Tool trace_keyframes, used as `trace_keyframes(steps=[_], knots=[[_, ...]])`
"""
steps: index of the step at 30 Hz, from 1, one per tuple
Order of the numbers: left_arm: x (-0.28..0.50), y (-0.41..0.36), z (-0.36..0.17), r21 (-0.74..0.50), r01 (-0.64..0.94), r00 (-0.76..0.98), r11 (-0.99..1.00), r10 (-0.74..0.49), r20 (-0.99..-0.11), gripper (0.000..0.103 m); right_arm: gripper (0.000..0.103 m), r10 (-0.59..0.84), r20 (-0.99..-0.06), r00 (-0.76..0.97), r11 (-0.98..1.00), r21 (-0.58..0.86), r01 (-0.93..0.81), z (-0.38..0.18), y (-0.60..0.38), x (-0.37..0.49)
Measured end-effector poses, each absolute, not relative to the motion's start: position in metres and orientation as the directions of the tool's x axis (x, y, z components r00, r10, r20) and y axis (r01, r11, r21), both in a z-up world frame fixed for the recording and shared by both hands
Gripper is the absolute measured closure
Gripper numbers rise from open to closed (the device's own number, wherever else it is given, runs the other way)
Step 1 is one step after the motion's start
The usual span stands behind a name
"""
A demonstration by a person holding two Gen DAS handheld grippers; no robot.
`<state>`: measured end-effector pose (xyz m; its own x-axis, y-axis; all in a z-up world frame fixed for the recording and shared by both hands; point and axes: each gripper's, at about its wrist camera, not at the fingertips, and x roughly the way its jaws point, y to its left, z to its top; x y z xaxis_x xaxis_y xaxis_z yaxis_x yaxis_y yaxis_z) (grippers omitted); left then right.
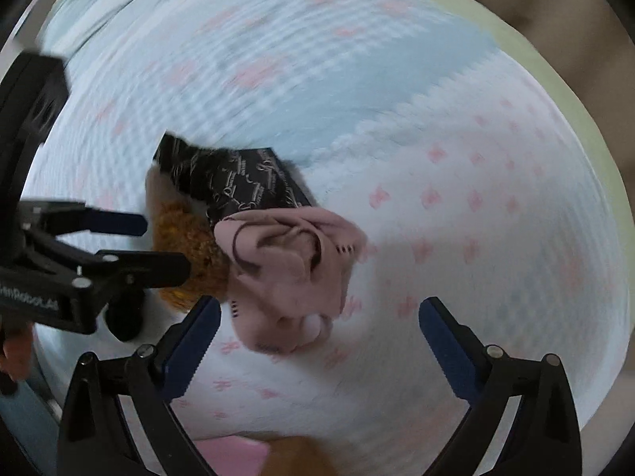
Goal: Organize soft objects
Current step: 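Grasp the teddy keychain with the left tool while the right tool grasps the pink fabric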
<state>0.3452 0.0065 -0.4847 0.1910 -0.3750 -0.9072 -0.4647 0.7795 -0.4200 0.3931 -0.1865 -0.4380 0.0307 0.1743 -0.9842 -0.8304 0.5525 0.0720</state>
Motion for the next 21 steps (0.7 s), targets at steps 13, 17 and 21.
trace_keyframes(steps=[13,17,21], knots=[[0.365,-0.007,-0.498,-0.372,-0.512,0.177,0.774,-0.328,-0.928,0.06,0.051,0.141,-0.989,-0.037,0.398,0.091,-0.913,-0.479,-0.158,0.38],[0.358,-0.002,-0.493,-0.369,-0.508,0.186,0.778,-0.319,-0.929,0.063,0.062,0.153,-0.988,-0.03,0.416,0.092,-0.905,-0.476,-0.157,0.372],[0.343,0.008,-0.483,-0.368,-0.502,0.193,0.782,-0.313,-0.93,0.065,0.071,0.167,-0.986,-0.028,0.463,0.103,-0.88,-0.47,-0.16,0.373]])
